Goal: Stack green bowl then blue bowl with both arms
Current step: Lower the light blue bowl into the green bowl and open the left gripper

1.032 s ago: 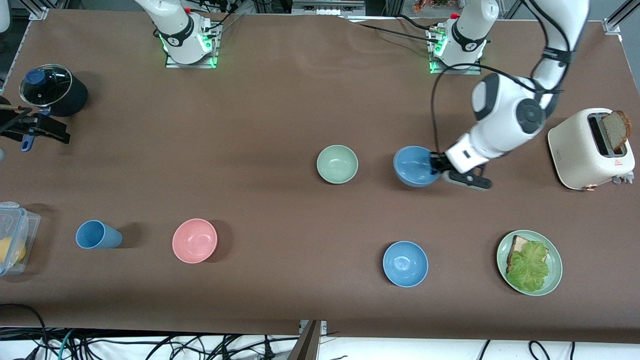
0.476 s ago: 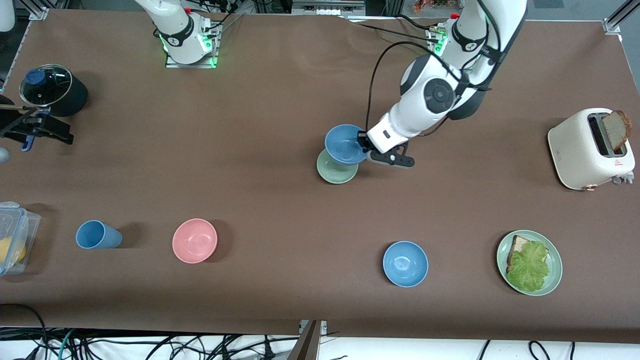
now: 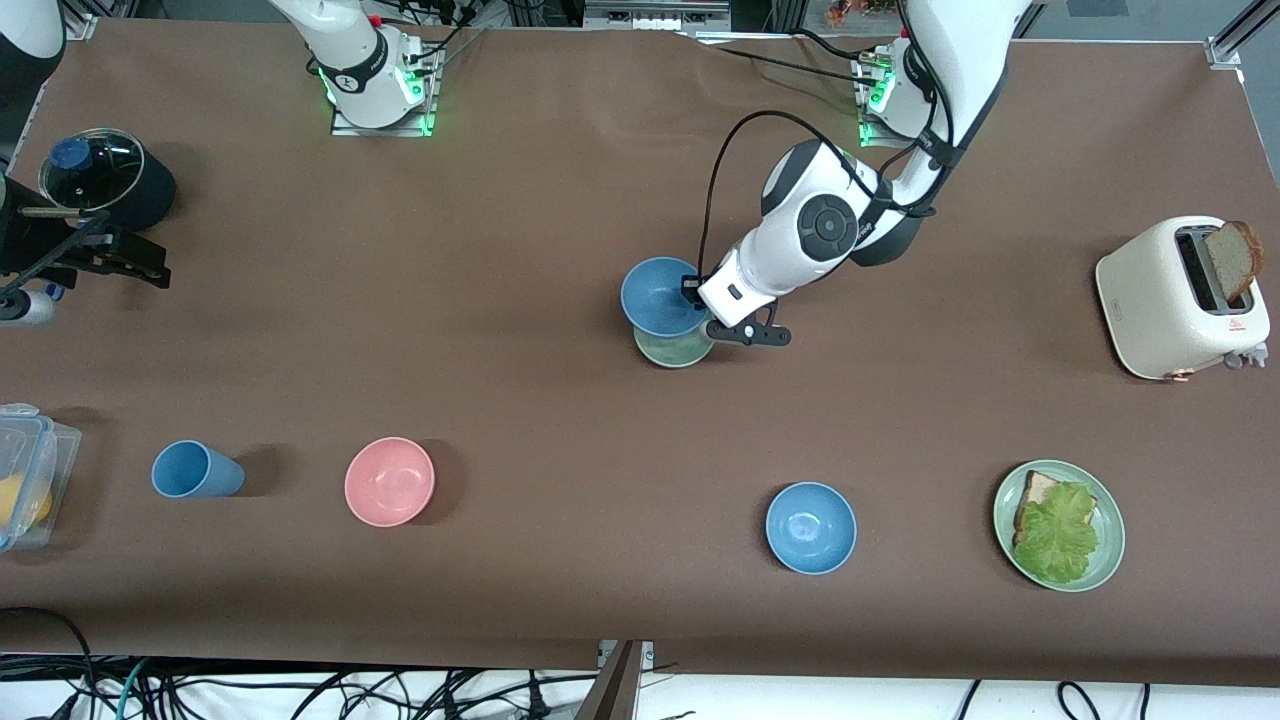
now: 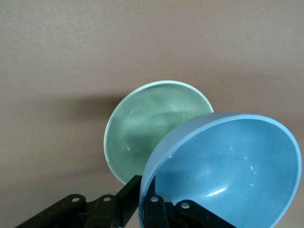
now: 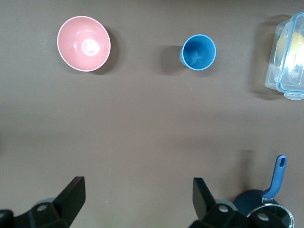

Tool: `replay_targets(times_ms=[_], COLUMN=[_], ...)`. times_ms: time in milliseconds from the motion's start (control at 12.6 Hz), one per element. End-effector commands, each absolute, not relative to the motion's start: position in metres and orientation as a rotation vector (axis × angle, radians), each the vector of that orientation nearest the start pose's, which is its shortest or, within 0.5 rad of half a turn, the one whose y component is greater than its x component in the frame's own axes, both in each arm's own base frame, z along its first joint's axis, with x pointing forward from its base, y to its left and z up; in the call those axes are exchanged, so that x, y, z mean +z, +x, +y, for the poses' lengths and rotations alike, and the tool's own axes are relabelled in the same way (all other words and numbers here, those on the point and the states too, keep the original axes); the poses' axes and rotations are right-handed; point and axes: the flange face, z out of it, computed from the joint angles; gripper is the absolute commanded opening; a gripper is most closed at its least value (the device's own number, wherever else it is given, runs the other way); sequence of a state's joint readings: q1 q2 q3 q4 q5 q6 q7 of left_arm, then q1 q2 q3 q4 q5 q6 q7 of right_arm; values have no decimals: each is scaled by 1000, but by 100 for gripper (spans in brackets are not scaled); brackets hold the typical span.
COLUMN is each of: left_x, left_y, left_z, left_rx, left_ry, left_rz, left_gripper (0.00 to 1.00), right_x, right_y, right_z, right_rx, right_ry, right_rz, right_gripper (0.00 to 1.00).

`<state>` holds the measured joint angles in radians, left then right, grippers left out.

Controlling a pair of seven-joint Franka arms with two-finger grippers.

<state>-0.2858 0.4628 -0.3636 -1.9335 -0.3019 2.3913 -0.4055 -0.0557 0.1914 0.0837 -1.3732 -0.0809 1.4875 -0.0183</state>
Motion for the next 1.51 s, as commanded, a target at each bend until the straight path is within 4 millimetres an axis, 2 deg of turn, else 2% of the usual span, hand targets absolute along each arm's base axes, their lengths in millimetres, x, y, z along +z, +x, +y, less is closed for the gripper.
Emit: replay_targets(times_ms=[0,556,1111,1190,1270,1349,1429], left_x=[250,242,231,231,232,234,237], left_y=[513,522,523,523,524,525,526], left_z=[-380,-361,-357,-357,-356,-354,-353], left_rx=[344,298,323,324,323,318,311], left_ry=[-3450,-3401,-3391,-3392,-3391,-3389,-3390], left_rz=[-52,-17,-38,-40,-44,-51,-47], left_gripper=[0,0,0,33,55,59,78], right_x=[603,603,603,603,603,603,603], right_y=[605,605,605,605,605,605,605], right_z=[2,3,2,2,2,2,2], right_rx=[107,107,107,107,107,107,107], right_ry=[-3210,-3210,-3210,-3210,-3210,-3210,-3210], right_rz=[-70,-70,-70,-70,-70,-70,-68], right_gripper=[100,100,100,100,100,100,100])
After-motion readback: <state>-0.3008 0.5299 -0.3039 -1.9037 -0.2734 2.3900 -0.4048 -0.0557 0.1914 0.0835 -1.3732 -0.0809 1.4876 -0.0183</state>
